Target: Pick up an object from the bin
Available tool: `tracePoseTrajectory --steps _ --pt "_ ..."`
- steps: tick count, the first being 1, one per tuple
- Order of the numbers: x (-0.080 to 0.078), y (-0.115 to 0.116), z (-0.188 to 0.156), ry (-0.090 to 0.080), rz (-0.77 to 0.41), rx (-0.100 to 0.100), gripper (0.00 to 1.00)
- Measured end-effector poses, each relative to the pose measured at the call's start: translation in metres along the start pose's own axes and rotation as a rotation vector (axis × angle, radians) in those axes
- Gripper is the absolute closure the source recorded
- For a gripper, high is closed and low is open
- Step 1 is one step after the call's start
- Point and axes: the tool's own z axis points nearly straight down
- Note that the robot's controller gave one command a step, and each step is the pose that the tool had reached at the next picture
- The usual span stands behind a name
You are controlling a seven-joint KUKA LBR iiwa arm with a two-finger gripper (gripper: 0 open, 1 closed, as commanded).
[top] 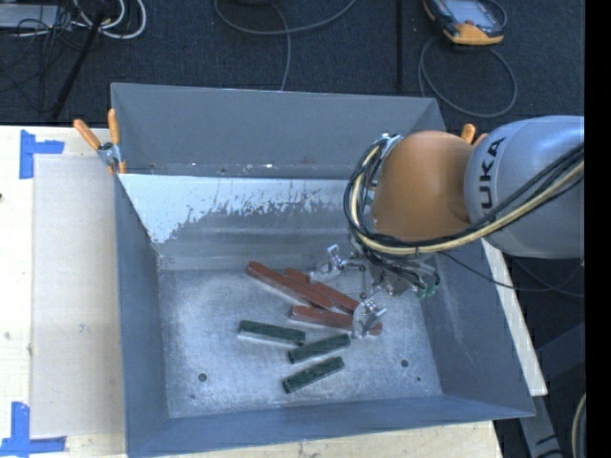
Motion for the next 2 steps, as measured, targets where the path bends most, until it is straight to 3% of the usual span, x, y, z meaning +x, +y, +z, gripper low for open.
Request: tracePoseTrajectory --steps 1,2 --pt "-0.0188 -0.0035 0.0299 -0.014 -0.072 0.008 0.00" --pt "-0.0171 -0.0021 0.0252 -0.019 -0.075 0.008 1.00"
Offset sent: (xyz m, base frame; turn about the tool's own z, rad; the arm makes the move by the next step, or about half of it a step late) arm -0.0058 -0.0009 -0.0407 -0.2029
